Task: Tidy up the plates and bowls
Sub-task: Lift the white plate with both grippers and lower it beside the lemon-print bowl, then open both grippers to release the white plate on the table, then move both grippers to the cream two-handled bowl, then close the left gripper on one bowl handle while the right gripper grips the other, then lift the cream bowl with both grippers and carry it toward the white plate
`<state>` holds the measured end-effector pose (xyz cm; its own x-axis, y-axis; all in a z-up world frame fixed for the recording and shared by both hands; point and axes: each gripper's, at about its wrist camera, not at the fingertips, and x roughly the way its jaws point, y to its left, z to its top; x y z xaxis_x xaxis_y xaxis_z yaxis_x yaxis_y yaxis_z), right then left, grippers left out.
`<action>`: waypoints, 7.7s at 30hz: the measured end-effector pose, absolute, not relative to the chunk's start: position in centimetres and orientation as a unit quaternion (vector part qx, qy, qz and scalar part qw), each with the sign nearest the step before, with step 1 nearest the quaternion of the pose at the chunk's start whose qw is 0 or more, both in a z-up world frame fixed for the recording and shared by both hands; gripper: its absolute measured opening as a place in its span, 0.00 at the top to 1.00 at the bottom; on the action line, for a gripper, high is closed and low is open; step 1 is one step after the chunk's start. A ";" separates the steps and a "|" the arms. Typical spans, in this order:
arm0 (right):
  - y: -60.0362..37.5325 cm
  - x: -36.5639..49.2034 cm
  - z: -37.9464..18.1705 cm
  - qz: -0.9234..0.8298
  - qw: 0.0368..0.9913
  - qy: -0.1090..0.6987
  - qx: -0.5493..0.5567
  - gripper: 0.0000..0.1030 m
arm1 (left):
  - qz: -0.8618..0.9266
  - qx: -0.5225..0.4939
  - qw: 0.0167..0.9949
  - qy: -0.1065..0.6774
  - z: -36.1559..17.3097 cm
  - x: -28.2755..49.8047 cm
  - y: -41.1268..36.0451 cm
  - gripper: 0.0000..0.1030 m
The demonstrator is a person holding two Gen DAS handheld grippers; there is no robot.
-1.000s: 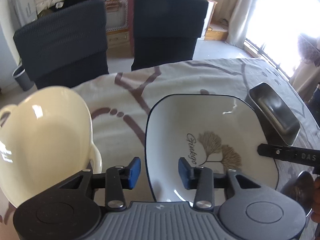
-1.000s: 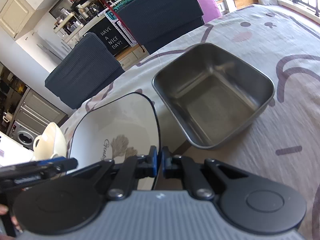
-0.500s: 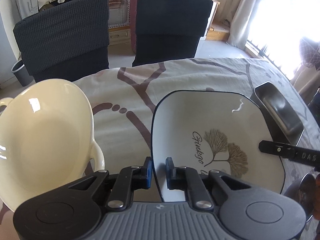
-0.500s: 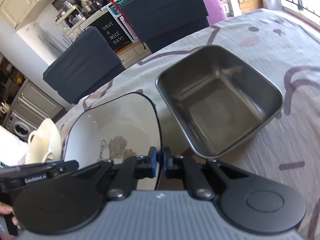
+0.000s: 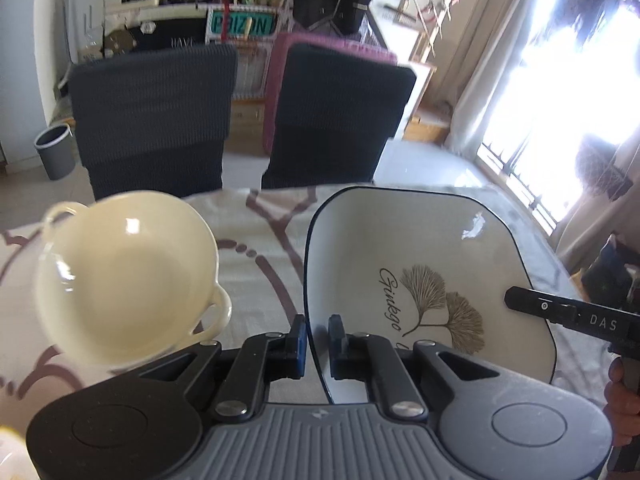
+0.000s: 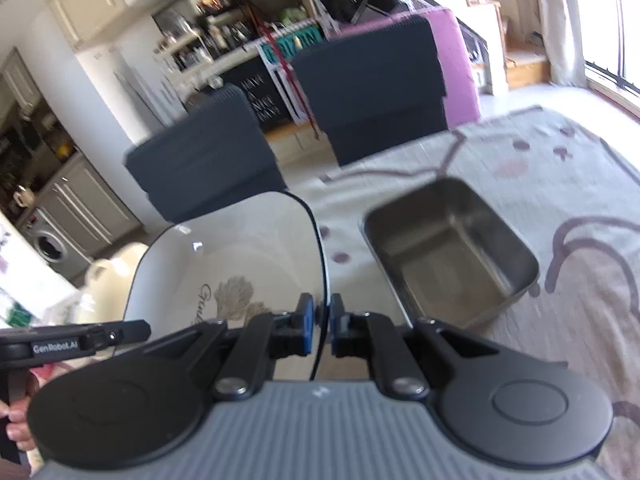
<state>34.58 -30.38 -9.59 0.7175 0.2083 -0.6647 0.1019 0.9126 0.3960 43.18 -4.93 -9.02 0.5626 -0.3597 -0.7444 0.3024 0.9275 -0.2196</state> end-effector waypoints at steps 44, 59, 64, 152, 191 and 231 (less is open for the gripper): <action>-14.1 23.9 -15.3 0.110 0.805 0.578 0.075 0.87 | -0.030 -0.151 0.824 0.545 -14.8 22.1 7.8 0.92; -13.3 24.7 -16.2 0.108 0.796 0.592 0.062 0.87 | -0.010 -0.133 0.830 0.541 -15.7 23.3 7.9 0.90; -13.1 24.4 -16.2 0.114 0.791 0.598 0.056 0.86 | -0.012 -0.128 0.830 0.542 -15.7 23.2 8.0 0.90; -16.5 31.0 -5.8 0.184 0.923 0.309 0.139 0.00 | -0.028 -0.032 0.961 0.273 -3.1 29.8 9.4 0.00; -25.1 47.5 -18.9 0.013 0.850 0.370 0.375 0.91 | -0.095 -0.123 0.905 0.395 -10.5 47.9 8.3 0.33; -23.8 49.5 -19.2 0.086 0.869 0.433 0.224 0.80 | -0.144 -0.107 0.869 0.462 -15.3 51.7 4.2 0.75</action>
<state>49.52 -23.76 -19.24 0.6099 0.3427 -0.7145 0.0455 0.8850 0.4633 51.70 4.19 -15.34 0.5320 -0.3491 -0.7714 0.1513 0.9356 -0.3190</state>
